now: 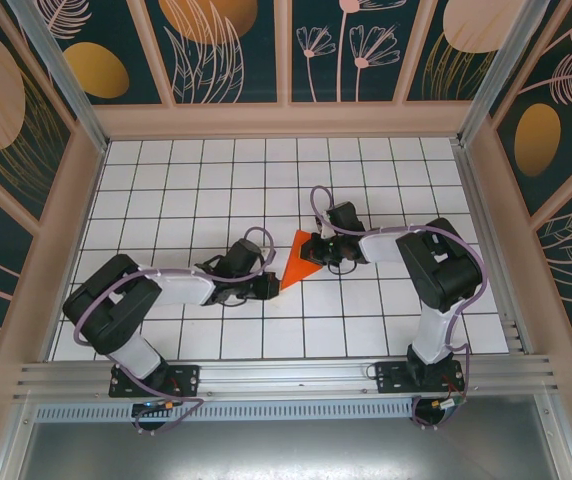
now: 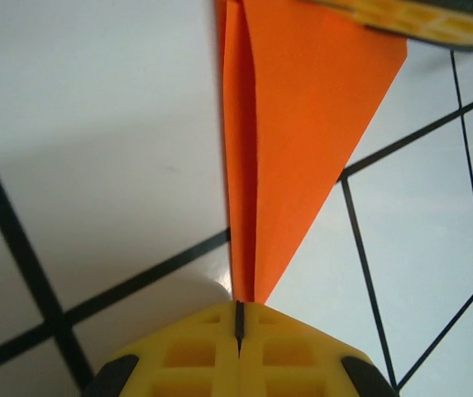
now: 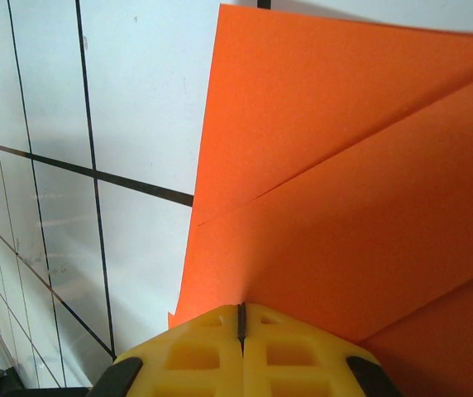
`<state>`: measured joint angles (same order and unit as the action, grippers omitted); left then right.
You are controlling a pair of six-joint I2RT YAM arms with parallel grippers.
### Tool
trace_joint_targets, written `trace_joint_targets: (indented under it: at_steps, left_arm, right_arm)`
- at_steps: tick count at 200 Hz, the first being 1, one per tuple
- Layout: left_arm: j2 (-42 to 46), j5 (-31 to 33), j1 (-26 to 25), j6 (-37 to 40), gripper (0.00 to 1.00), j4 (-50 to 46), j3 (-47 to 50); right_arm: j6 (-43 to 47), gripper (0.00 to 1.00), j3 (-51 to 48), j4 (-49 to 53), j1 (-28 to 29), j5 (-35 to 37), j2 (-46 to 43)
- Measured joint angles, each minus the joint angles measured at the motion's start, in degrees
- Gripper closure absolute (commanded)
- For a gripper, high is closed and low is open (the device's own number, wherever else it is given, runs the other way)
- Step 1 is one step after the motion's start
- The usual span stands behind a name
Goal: Fold a paper plane with a square sheet of paper (pick it up from the middle)
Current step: Fourth fold the wing at the center of the table.
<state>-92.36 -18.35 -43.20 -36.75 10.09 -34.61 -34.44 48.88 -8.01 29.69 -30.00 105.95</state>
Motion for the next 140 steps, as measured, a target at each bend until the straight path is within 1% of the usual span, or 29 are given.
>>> trace_joint_targets:
  at_steps: [30, 49, 64, 77, 110, 140]
  left_arm:
    - [3.5, 0.3, 0.0, 0.1, 0.98, -4.2, 0.7]
    - [5.7, 0.9, 0.0, -0.8, 0.97, -3.6, 0.5]
    - [5.9, 1.0, 0.0, -1.6, 0.97, -2.2, -0.3]
    - [4.8, 1.0, 0.0, -2.4, 0.97, -0.8, -1.6]
    - [-1.2, 0.6, 0.0, -3.9, 1.00, 2.3, -5.3]
    - [-4.5, 0.3, 0.0, -4.5, 1.00, 3.2, -5.7]
  right_arm:
    - [0.0, 1.00, 0.0, 0.0, 0.0, 0.0, 0.0]
    - [0.0, 1.00, 0.0, 0.0, 0.0, 0.0, 0.0]
    - [0.0, 1.00, 0.0, 0.0, 0.0, 0.0, 0.0]
    - [0.0, 1.00, 0.0, 0.0, 0.0, 0.0, 0.0]
    - [0.0, 1.00, 0.0, 0.0, 0.0, -0.1, 0.0]
    - [0.0, 1.00, 0.2, 0.3, 0.0, -0.1, 0.0]
